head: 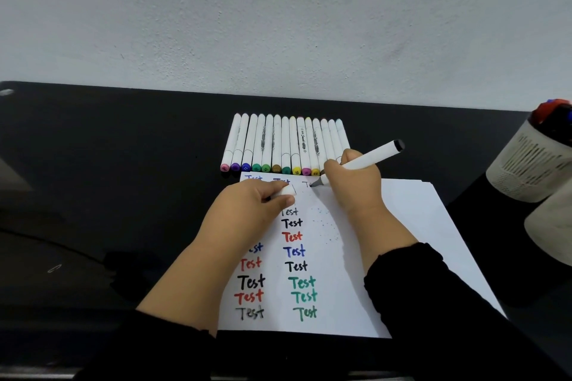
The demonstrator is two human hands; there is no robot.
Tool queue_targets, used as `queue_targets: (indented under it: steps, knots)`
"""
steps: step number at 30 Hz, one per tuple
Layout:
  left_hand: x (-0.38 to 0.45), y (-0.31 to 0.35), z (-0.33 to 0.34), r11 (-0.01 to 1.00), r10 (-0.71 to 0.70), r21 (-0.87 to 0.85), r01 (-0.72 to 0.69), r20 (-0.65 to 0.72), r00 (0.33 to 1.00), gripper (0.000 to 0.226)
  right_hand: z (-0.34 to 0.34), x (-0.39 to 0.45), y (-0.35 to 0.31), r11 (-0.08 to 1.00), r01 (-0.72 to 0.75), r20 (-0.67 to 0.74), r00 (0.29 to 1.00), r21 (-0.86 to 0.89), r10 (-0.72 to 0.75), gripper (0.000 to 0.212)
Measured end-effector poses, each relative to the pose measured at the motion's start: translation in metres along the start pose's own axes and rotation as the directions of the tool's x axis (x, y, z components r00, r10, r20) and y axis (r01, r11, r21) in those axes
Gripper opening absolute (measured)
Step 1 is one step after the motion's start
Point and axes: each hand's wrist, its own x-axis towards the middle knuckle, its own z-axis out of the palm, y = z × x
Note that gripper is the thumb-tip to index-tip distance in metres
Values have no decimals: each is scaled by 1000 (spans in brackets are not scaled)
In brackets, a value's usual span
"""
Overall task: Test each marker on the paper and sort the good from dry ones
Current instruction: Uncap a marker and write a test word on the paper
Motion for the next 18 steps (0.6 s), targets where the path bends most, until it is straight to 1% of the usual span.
queue_targets:
  steps: [4, 7, 11, 18]
  knots:
    - [1, -1, 0, 1000, 1, 21, -1, 3, 1000, 45, -1, 0, 1, 999, -7, -40, 999, 49, 9, 34]
    - [1, -1, -1, 1000, 5, 29, -5, 0, 1000, 46, 0, 0, 1, 999, 4, -47, 999, 35, -3, 29]
    - [1, 0, 0, 1000, 13, 23, -13, -2, 1000, 44, 0, 0, 1, 999, 6, -37, 999, 31, -5, 36]
    - [1, -3, 1, 999, 11, 37, -11, 6, 1000, 44, -1, -2, -1, 998, 2, -43, 999, 55, 0, 38]
